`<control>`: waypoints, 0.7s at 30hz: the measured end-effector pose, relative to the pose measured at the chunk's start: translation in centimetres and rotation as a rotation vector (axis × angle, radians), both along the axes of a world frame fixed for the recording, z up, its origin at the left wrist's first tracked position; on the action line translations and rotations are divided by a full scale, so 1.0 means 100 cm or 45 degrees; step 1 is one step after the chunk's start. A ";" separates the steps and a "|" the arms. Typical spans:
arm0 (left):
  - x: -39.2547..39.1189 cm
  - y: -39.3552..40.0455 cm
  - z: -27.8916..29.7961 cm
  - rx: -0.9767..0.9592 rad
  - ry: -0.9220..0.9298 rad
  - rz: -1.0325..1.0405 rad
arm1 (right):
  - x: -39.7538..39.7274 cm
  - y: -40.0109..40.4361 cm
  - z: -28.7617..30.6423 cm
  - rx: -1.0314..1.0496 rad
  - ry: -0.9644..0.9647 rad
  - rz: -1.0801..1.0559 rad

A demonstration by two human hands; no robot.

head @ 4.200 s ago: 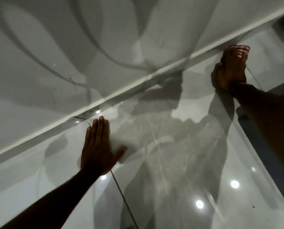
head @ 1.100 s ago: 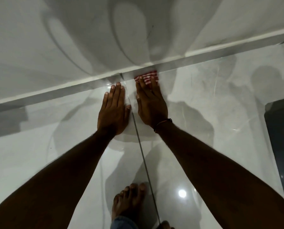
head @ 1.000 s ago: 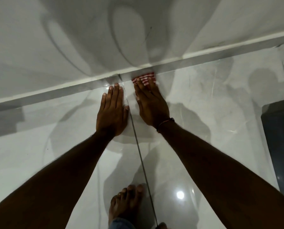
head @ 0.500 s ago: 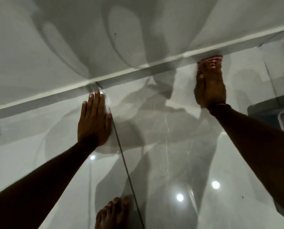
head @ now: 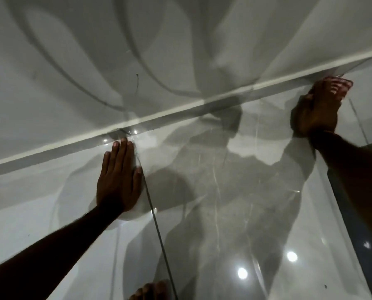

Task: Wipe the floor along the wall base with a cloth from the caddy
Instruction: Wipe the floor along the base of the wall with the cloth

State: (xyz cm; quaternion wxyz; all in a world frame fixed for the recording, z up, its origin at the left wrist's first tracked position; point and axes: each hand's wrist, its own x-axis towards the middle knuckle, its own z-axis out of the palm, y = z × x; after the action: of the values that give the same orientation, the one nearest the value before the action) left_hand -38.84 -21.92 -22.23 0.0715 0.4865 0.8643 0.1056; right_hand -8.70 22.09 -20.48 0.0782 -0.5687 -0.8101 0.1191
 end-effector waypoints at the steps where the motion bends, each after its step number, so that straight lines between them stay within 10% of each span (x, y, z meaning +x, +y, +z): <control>1: 0.001 0.000 -0.001 0.007 0.011 0.011 | -0.004 -0.012 -0.002 0.039 -0.013 0.073; 21: -0.002 0.000 0.009 -0.218 -0.036 -0.053 | -0.196 -0.315 -0.006 -0.141 0.157 0.772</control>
State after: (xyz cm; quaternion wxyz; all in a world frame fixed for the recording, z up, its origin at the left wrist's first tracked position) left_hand -39.08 -21.89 -21.38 0.1273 0.4948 0.8588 0.0367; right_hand -28.26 -9.42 -21.06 0.0570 -0.2965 -0.9287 0.2154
